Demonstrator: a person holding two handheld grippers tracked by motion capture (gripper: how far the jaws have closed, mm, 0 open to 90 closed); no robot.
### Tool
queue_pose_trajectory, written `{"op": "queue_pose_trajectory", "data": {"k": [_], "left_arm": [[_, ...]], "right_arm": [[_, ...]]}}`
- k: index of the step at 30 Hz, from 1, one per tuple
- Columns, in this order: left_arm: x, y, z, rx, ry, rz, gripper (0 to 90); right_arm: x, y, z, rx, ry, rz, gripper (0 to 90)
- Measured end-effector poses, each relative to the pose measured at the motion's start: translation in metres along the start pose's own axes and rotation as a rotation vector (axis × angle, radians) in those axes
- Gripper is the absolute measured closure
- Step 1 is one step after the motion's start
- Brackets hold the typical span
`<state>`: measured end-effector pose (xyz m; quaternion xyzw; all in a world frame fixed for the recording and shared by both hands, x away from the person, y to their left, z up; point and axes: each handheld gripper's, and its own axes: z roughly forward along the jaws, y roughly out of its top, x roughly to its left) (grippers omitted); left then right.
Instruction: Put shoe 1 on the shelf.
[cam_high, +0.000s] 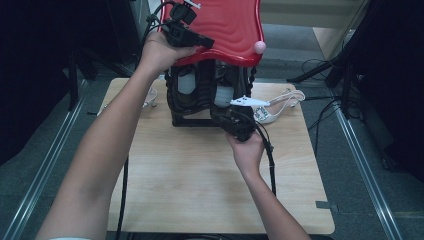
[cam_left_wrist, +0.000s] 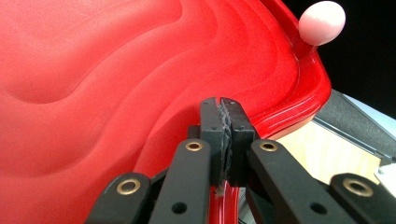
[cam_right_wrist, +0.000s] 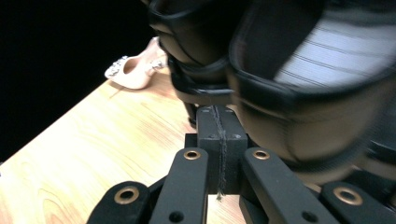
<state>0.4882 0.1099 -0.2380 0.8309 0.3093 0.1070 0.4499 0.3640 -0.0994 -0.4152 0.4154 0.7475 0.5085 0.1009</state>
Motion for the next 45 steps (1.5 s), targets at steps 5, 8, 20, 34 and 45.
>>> {"op": "queue_pose_trajectory", "data": {"k": [5, 8, 20, 34, 45], "left_arm": [[0.000, 0.000, 0.000, 0.000, 0.000, -0.001, 88.8], [0.000, 0.000, 0.000, -0.001, 0.001, -0.002, 88.7], [0.000, 0.000, 0.000, 0.001, 0.002, -0.003, 88.6], [-0.001, 0.001, -0.001, 0.010, 0.002, -0.029, 87.0], [-0.009, 0.003, -0.016, 0.019, -0.032, -0.061, 75.3]], "right_arm": [[-0.013, -0.004, -0.005, -0.006, 0.010, 0.015, 90.0], [-0.015, -0.001, -0.008, 0.002, 0.009, 0.002, 90.0], [-0.032, 0.016, -0.009, -0.006, -0.061, -0.022, 90.0], [-0.047, 0.028, 0.005, 0.011, -0.138, 0.024, 90.0], [-0.034, 0.016, -0.026, -0.043, -0.034, -0.002, 85.3]]}}
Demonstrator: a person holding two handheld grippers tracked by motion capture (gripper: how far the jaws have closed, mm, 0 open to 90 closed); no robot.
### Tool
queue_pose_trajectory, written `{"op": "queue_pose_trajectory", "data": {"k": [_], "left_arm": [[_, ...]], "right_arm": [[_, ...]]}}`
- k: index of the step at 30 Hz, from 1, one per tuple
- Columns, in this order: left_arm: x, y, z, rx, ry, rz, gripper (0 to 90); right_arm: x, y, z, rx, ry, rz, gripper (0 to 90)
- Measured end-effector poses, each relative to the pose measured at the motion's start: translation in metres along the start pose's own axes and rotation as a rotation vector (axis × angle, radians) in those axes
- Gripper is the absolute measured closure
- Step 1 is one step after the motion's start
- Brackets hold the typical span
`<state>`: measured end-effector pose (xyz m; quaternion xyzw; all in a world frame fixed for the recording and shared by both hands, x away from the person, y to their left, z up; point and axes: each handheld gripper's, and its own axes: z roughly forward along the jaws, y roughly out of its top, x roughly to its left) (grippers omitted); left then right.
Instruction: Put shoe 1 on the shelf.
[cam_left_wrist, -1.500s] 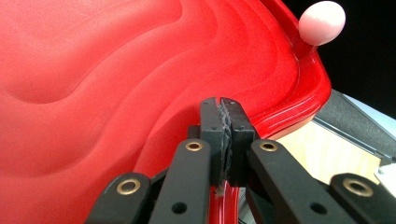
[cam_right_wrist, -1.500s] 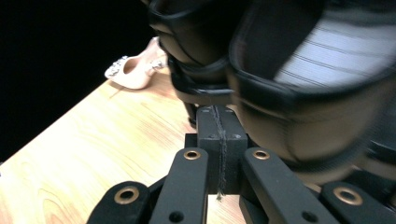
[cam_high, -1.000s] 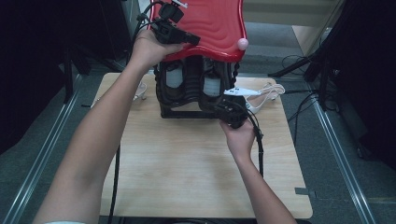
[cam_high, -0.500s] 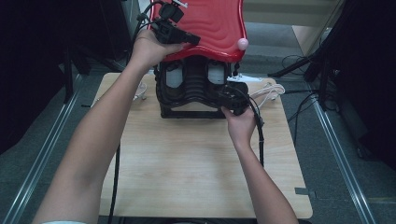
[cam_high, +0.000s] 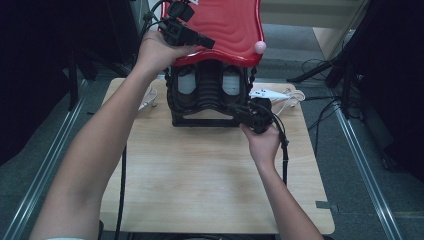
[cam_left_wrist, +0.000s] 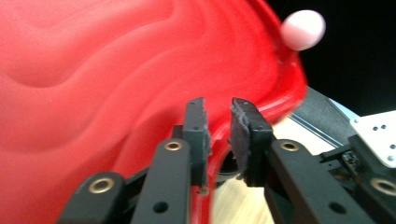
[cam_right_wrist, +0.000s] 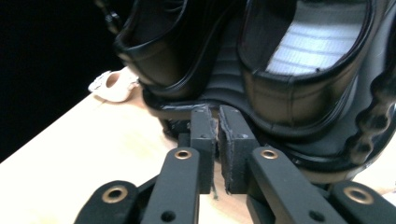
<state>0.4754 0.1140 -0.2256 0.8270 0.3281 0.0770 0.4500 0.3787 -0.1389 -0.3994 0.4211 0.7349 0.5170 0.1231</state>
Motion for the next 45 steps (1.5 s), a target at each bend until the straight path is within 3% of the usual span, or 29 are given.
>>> {"op": "queue_pose_trajectory", "data": {"k": [5, 8, 14, 18, 23, 25, 28, 29, 31, 35, 39, 42, 45], "left_arm": [[-0.018, -0.012, -0.016, -0.025, -0.002, 0.052, 70.2], [-0.028, -0.025, -0.019, -0.020, -0.024, 0.061, 67.5], [-0.042, -0.054, -0.020, 0.012, -0.062, 0.050, 61.9], [-0.046, -0.076, -0.018, 0.017, -0.085, 0.041, 58.7], [-0.045, -0.107, -0.013, 0.014, -0.111, 0.029, 56.8], [-0.043, -0.119, -0.010, 0.018, -0.114, 0.016, 56.1], [-0.043, -0.131, -0.008, 0.017, -0.106, 0.008, 55.1], [-0.043, -0.142, -0.006, 0.016, -0.102, 0.011, 55.0], [-0.043, -0.147, -0.005, 0.016, -0.108, 0.007, 54.7], [-0.041, -0.170, -0.002, 0.015, -0.117, -0.030, 54.0], [-0.036, -0.186, -0.001, 0.035, -0.110, -0.046, 52.6], [-0.032, -0.199, -0.002, 0.028, -0.112, -0.068, 52.0], [-0.030, -0.211, -0.003, 0.034, -0.102, -0.077, 51.8]], "right_arm": [[0.001, -0.013, -0.008, 0.021, 0.067, 0.022, 77.7], [0.002, -0.023, -0.012, 0.011, 0.072, 0.001, 77.2], [0.002, -0.039, -0.020, 0.007, 0.078, 0.018, 66.3], [0.005, -0.047, -0.020, 0.060, 0.098, 0.037, 58.1], [0.006, -0.055, -0.018, 0.092, 0.096, -0.003, 53.3], [0.003, -0.057, -0.020, 0.077, 0.110, 0.005, 50.3], [0.000, -0.060, -0.020, 0.090, 0.134, 0.055, 45.8], [-0.001, -0.061, -0.020, 0.095, 0.124, 0.038, 44.9], [0.000, -0.062, -0.021, 0.097, 0.105, 0.028, 42.1], [-0.002, -0.065, -0.022, 0.103, 0.111, 0.027, 35.0], [-0.006, -0.073, -0.022, 0.094, 0.129, 0.044, 34.8], [-0.008, -0.076, -0.022, 0.104, 0.145, 0.027, 35.9], [-0.008, -0.079, -0.023, 0.124, 0.145, -0.005, 44.8]]}}
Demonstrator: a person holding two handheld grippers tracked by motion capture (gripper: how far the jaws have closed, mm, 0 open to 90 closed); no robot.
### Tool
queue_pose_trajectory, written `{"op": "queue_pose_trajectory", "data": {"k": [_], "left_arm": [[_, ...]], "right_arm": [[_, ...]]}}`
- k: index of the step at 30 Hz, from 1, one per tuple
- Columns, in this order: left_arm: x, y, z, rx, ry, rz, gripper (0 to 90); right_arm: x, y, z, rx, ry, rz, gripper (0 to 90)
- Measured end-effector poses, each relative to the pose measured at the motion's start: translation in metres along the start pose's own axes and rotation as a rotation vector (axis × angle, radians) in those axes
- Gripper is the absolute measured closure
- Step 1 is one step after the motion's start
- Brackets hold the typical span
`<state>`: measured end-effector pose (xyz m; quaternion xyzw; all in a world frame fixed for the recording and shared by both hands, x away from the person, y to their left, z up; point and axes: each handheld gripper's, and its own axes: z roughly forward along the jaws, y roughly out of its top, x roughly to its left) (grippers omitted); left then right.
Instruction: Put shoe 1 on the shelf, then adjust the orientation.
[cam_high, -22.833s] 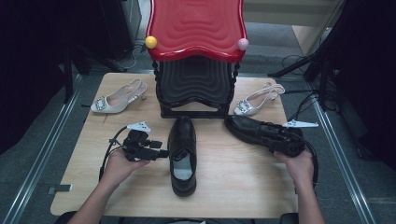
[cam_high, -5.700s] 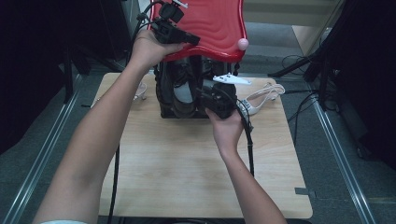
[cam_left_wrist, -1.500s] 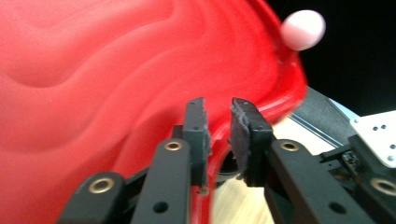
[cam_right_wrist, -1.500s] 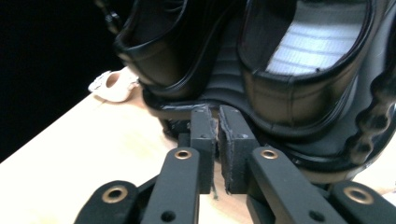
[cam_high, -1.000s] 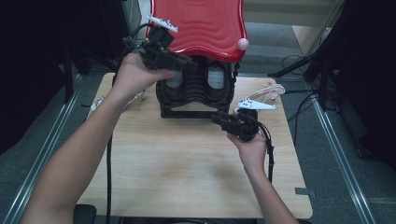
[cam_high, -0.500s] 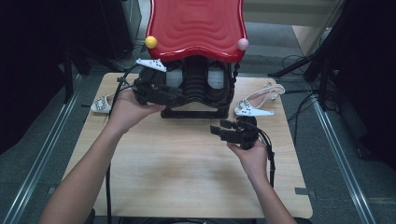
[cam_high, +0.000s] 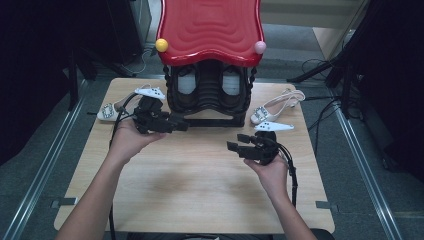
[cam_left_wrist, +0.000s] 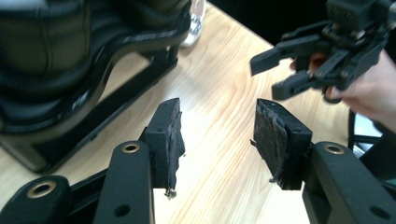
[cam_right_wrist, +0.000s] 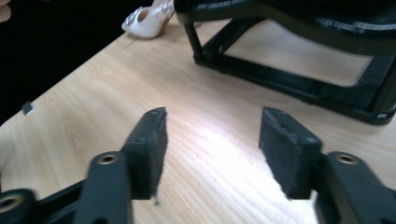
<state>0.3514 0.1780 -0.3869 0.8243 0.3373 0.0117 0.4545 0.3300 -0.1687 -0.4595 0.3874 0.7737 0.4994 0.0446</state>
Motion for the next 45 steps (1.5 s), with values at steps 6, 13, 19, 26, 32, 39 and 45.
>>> {"op": "queue_pose_trajectory", "data": {"k": [6, 13, 19, 26, 32, 39, 45], "left_arm": [[0.008, -0.014, -0.001, 0.006, -0.009, -0.031, 51.7], [0.018, -0.031, -0.008, -0.036, -0.018, -0.062, 52.0], [0.031, -0.049, -0.017, -0.045, 0.017, -0.094, 51.6], [0.047, -0.064, -0.028, -0.047, 0.074, -0.125, 51.7], [0.061, -0.076, -0.041, -0.065, 0.124, -0.134, 53.8], [0.081, -0.091, -0.054, -0.056, 0.177, -0.194, 65.7], [0.100, -0.096, -0.055, -0.048, 0.229, -0.225, 88.9]], "right_arm": [[-0.007, -0.009, 0.000, -0.012, 0.020, 0.035, 49.0], [-0.016, -0.008, 0.001, -0.022, 0.019, 0.044, 43.7], [-0.020, -0.007, 0.005, 0.004, 0.019, 0.048, 42.6], [-0.020, -0.006, -0.003, 0.021, -0.007, 0.100, 47.2], [-0.015, -0.009, -0.007, 0.020, -0.057, 0.009, 47.2], [-0.013, -0.013, -0.006, 0.018, -0.080, -0.040, 47.2], [-0.012, -0.013, -0.005, 0.014, -0.104, -0.040, 47.8]]}}
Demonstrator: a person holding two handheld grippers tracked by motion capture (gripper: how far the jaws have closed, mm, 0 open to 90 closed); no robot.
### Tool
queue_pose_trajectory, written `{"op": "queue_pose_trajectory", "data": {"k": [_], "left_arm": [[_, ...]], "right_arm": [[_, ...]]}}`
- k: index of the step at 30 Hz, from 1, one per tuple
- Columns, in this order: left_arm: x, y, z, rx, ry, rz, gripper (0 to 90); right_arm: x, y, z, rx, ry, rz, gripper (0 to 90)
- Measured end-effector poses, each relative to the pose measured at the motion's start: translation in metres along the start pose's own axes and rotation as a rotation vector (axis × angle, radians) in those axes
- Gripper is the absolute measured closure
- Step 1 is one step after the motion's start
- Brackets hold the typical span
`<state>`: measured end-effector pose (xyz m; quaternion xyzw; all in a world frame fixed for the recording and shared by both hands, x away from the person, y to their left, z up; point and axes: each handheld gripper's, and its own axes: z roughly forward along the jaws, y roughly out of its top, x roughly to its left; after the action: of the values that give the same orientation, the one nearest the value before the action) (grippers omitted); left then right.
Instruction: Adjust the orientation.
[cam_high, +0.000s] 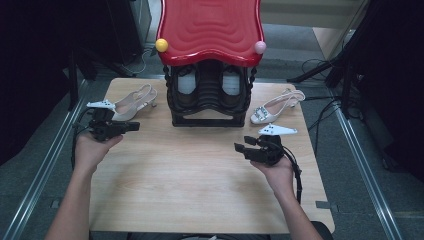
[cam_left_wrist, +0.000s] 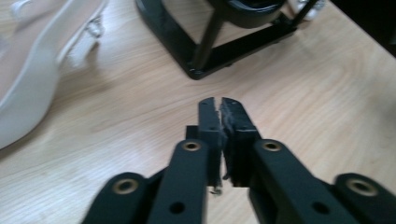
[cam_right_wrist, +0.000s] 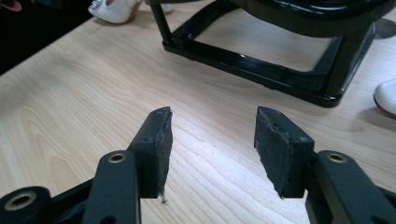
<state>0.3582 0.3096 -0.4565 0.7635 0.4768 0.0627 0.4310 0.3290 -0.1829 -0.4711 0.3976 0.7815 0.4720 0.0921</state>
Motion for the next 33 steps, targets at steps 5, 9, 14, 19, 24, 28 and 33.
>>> {"op": "queue_pose_trajectory", "data": {"k": [5, 9, 14, 19, 24, 28, 33], "left_arm": [[0.018, 0.012, 0.010, 0.005, 0.031, -0.041, 90.0], [0.033, 0.030, 0.017, 0.004, 0.064, -0.047, 90.0], [0.046, 0.050, 0.028, 0.028, 0.071, -0.076, 89.4], [0.060, 0.066, 0.031, -0.001, 0.069, -0.109, 89.5], [0.067, 0.081, 0.041, 0.011, 0.105, -0.107, 89.6], [0.076, 0.092, 0.047, 0.000, 0.122, -0.121, 89.5], [0.087, 0.092, 0.059, 0.009, 0.135, -0.155, 89.7]], "right_arm": [[0.000, 0.000, 0.001, 0.002, -0.022, 0.004, 47.3], [0.001, 0.000, 0.000, 0.000, -0.019, 0.004, 46.3], [-0.001, -0.004, -0.001, 0.012, -0.035, 0.014, 46.0], [0.000, -0.008, -0.004, 0.009, -0.041, 0.021, 46.0], [0.000, -0.012, -0.009, 0.008, -0.062, 0.019, 46.1], [0.001, -0.015, -0.014, -0.009, -0.075, 0.020, 46.3], [0.000, -0.020, -0.019, -0.007, -0.087, 0.028, 46.5]]}}
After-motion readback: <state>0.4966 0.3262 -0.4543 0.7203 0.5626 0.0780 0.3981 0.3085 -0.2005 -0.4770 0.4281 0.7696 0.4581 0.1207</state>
